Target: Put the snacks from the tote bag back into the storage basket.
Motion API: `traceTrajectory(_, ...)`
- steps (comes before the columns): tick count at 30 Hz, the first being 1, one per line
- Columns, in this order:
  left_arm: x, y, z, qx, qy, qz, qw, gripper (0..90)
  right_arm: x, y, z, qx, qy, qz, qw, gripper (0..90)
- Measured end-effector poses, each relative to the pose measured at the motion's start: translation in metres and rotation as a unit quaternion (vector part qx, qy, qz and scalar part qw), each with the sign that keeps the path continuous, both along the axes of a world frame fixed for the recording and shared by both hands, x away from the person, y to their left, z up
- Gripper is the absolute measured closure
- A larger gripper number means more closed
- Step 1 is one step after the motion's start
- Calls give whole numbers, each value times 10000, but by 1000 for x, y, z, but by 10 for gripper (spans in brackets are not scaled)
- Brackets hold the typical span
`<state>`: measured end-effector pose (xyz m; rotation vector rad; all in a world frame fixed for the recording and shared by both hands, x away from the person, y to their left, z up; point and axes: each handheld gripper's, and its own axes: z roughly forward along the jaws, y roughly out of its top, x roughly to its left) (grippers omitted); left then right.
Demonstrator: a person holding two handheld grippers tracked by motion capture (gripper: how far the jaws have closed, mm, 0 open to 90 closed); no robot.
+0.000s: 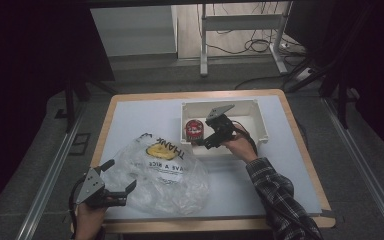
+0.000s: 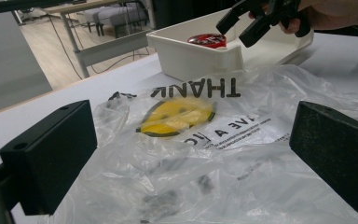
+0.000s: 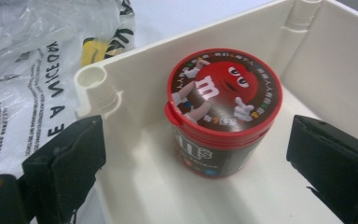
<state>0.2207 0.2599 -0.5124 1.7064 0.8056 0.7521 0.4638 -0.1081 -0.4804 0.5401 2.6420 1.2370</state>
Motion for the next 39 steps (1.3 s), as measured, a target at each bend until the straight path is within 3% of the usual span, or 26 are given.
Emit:
traceTrajectory(21, 0, 0, 0, 7, -2, 1, 10000, 6, -17, -8, 10, 162, -158, 55, 9997, 47)
traceTrajectory(39, -1, 1, 0, -10, -18, 19, 10000, 6, -28, -17, 12, 316, -147, 13, 9994, 47)
